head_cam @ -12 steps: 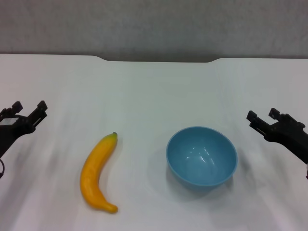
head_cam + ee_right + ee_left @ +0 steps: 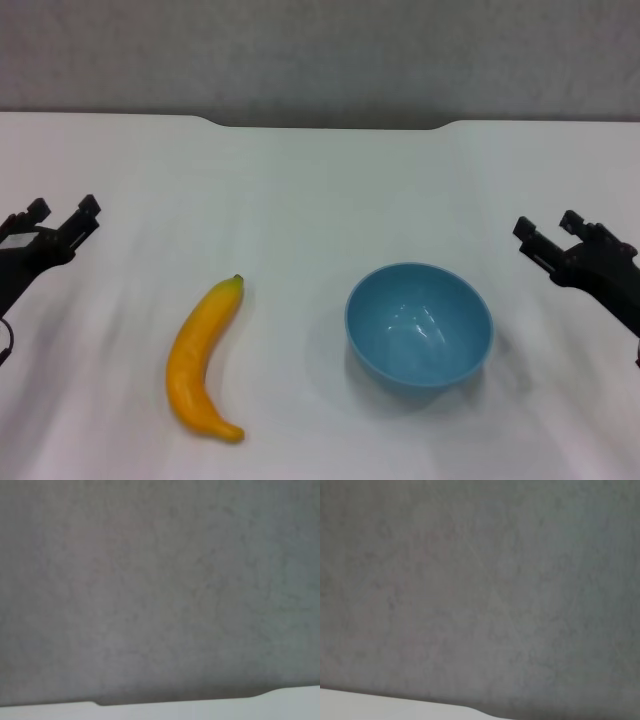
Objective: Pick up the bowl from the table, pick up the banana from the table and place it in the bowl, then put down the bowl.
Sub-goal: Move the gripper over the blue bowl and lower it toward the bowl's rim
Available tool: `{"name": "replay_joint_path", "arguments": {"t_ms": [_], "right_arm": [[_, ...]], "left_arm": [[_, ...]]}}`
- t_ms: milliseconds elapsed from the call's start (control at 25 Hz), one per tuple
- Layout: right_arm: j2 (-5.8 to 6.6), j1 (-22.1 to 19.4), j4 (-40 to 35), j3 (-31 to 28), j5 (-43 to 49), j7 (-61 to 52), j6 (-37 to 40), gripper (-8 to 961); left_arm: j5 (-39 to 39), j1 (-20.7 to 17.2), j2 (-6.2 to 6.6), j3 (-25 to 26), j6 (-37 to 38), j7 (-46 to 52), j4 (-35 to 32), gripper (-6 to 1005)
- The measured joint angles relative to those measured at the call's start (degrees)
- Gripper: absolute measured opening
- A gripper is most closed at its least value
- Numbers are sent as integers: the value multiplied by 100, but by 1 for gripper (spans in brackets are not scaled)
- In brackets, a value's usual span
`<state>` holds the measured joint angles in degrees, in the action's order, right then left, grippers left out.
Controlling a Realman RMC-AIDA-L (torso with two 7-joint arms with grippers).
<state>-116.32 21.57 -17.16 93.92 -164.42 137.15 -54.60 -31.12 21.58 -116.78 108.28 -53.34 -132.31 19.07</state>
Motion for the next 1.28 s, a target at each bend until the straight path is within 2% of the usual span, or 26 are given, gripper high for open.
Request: {"name": "replay_joint_path", "arguments": {"t_ms": [280, 480, 680, 880, 1080, 1280], "right_arm": [[33, 61, -21, 281, -2, -22, 94, 804], [82, 83, -245, 426, 45, -554, 79, 828], [193, 10, -857, 286, 908, -1330, 300, 908], [224, -351, -2014, -284, 2482, -2566, 944, 897], [186, -782, -3501, -1059, 5065, -4625, 1406, 901], [188, -621, -4352, -1739, 7772, -7226, 1111, 900]], "left_arm": [[-185, 28, 31, -217, 252, 23, 13, 784], [-295, -76, 48, -220, 281, 177, 125, 839], [-493, -117, 79, -220, 294, 198, 182, 894], [-638, -126, 80, -215, 308, 151, 185, 886], [-707, -97, 72, -217, 327, 137, 186, 886], [-711, -64, 61, -220, 411, 133, 185, 885]]}}
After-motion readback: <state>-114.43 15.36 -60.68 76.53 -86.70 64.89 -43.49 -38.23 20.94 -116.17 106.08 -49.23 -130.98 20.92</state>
